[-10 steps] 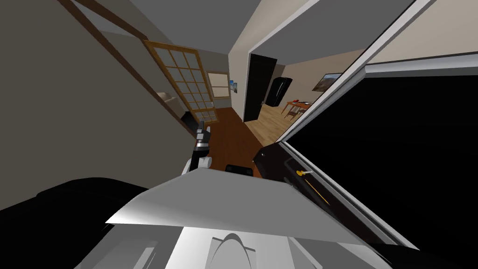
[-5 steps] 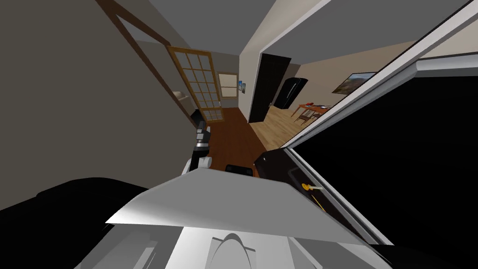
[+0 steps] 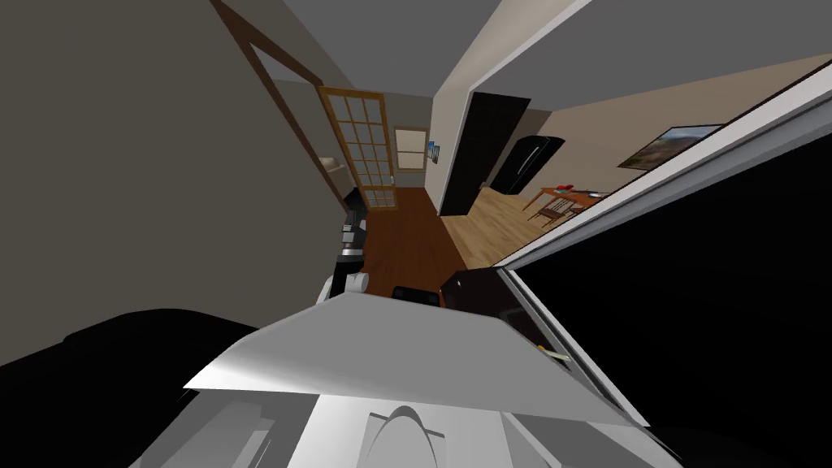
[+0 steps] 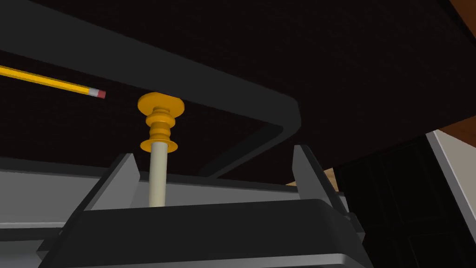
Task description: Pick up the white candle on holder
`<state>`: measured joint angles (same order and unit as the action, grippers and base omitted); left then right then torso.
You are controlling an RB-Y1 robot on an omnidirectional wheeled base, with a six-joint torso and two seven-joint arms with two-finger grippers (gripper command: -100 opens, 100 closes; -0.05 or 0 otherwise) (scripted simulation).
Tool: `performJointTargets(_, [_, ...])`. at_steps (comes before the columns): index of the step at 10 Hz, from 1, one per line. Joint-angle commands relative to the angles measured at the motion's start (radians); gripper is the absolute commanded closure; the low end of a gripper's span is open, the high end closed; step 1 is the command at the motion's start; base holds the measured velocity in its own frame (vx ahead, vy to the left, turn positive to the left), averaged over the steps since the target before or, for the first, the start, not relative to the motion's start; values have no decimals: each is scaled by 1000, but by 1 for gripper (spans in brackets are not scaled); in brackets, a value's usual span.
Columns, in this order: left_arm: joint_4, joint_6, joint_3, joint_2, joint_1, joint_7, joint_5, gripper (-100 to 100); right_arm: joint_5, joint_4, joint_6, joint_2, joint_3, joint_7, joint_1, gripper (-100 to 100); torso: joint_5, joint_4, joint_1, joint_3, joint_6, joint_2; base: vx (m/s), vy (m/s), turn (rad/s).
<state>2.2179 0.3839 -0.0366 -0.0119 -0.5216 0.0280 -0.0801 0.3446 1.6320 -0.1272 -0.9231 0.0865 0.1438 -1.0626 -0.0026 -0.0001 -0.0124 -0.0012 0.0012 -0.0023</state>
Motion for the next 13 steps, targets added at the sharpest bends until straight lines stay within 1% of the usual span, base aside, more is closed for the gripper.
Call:
performJointTargets(1, [0,0,0,0,0,0,0,0,14,-20,-36,-33,20,16,-9,-100,0,0,0,0,0,0,39,-174,237])
performJointTargets(3, [0,0,0,0,0,0,0,0,22,-29,-64,-60,36,32,-18,-100,0,0,-1,0,0,0,9,-180,180])
performJointTargets(4, [0,0,0,0,0,0,0,0,19,-29,-49,-49,29,25,-14,-100,0,0,-1,1,0,2,-7,-89,55])
performJointTargets(5, [0,0,0,0,0,0,0,0,20,-30,-51,-51,29,27,-14,0,1,1,5,1,1,2,0,-17,-4])
performJointTargets(6, [0,0,0,0,0,0,0,0,19,-66,-44,-30,37,15,13,-100,2,1,10,1,1,2,0,-14,59])
performJointTargets(9, [0,0,0,0,0,0,0,0,19,-119,-33,2,49,-4,54,-100,2,0,11,1,1,2,3,-13,54])
performJointTargets(10, [0,0,0,0,0,0,0,0,17,-105,-38,-8,48,2,46,-100,2,0,11,1,1,2,1,-6,8])
performJointTargets(11, [0,0,0,0,0,0,0,0,17,-107,-37,-7,48,0,47,100,3,0,12,1,1,2,0,0,0])
performJointTargets(13, [0,0,0,0,0,0,0,0,16,-108,-37,-7,48,1,46,100,2,1,12,1,0,2,0,0,0])
